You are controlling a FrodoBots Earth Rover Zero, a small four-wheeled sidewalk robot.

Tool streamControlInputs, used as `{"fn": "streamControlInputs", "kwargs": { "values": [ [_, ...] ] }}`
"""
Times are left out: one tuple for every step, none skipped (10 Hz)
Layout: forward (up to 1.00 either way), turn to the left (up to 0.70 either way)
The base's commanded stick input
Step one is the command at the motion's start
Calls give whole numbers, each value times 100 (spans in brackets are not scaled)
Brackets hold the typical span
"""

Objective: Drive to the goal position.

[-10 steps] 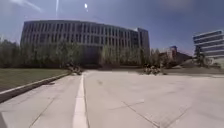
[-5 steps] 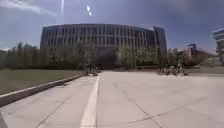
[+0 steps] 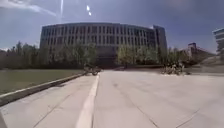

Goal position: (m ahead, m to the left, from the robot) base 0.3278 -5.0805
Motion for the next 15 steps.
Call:
{"fn": "streamControlInputs", "kwargs": {
  "values": [
    [70, -1],
    [70, -1],
    [70, -1],
    [70, -1],
    [70, -1],
    [70, -1],
    [70, -1],
    [70, -1],
    [70, -1],
    [70, -1],
    [70, -1],
    [70, 0],
    [70, 5],
    [70, 14],
    [70, 24]
  ]
}}
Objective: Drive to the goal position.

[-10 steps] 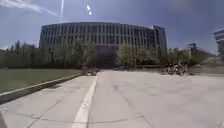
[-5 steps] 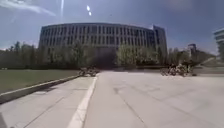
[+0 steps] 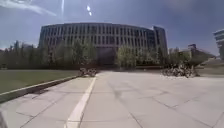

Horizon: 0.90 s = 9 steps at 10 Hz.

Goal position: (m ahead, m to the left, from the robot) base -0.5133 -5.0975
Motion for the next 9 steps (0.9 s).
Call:
{"fn": "streamControlInputs", "kwargs": {
  "values": [
    [70, 24],
    [70, 12],
    [70, 1],
    [70, 0],
    [70, 0],
    [70, -1],
    [70, -1],
    [70, -1],
    [70, -1]
  ]
}}
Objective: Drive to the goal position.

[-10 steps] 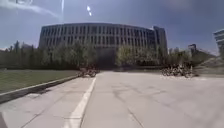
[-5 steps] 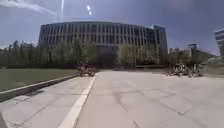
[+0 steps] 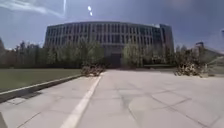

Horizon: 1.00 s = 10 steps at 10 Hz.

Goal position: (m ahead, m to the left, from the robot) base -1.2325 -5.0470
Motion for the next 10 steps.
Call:
{"fn": "streamControlInputs", "kwargs": {
  "values": [
    [70, -1],
    [70, -1],
    [70, -1],
    [70, -1],
    [70, -1],
    [70, -1],
    [70, -1],
    [70, -1],
    [70, -1],
    [70, -1]
  ]
}}
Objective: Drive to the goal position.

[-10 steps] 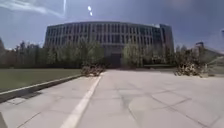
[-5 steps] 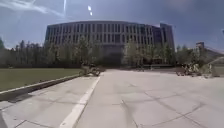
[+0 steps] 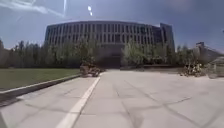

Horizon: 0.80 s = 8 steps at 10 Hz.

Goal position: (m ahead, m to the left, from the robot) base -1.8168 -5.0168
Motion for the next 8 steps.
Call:
{"fn": "streamControlInputs", "kwargs": {
  "values": [
    [70, -1],
    [70, 1],
    [70, 1],
    [70, 1],
    [70, 0],
    [70, 0],
    [70, -1],
    [70, 1]
  ]
}}
